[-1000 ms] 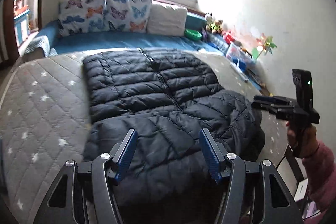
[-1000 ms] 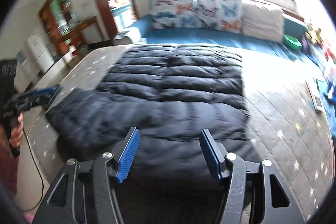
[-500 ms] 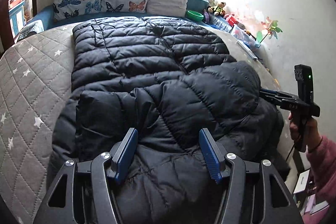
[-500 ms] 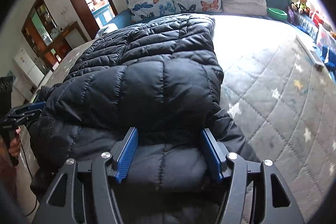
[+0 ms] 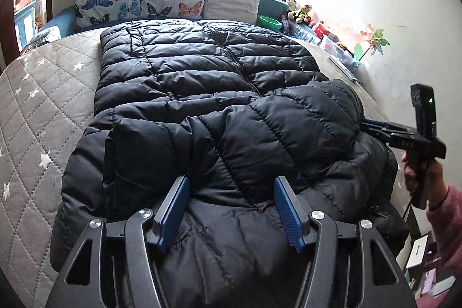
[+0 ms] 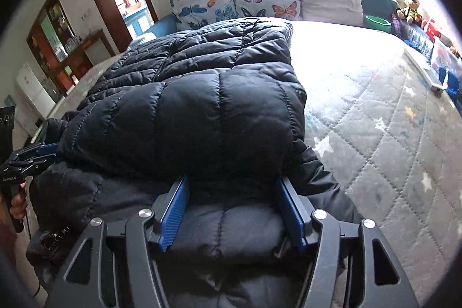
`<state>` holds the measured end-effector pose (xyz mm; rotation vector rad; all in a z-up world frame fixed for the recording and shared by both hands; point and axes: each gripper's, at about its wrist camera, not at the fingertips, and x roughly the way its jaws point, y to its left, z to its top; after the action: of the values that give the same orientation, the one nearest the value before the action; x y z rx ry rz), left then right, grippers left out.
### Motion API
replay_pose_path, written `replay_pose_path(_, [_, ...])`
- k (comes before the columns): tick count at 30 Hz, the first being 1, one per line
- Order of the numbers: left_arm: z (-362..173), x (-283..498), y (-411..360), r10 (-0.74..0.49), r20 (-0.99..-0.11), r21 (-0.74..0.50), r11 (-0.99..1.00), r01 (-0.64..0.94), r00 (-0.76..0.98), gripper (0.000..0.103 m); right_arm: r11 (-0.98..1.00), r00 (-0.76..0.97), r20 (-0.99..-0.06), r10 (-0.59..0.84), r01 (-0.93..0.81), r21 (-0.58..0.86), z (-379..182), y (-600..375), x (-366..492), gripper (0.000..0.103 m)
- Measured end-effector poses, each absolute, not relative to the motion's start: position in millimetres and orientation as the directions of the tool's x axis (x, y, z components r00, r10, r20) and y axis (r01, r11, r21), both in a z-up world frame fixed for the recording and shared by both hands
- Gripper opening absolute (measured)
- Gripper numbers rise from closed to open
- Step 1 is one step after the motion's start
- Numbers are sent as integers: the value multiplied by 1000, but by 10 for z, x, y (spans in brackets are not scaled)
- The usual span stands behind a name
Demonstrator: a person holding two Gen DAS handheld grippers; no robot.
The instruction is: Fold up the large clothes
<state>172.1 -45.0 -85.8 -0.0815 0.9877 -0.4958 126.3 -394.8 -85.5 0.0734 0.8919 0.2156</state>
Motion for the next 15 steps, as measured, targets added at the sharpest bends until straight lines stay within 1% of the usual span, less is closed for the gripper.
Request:
replay_pose_path(3, [-845,1708,-463,-432,-779,-278,887,368,455,64,979,623,-755,205,-148,144,-673,-3891,1256,67])
replay_pose_path(9, [-843,1687,-469,-432,-774,-273,887,372,463,66,962,662,-707,248,-254,100,-302,-3495,1320,67])
replay_pose_path(12, [-844,1685,-475,-432,-774,-271,887,374,463,68,954,650,-714,261,-288,86,-313,-3281,1455,67])
replay_pose_path(15, [-841,1678,-479,-433,-774,-273,886,374,463,69,953,627,-741,243,-297,61,-450,-3111,1599,68])
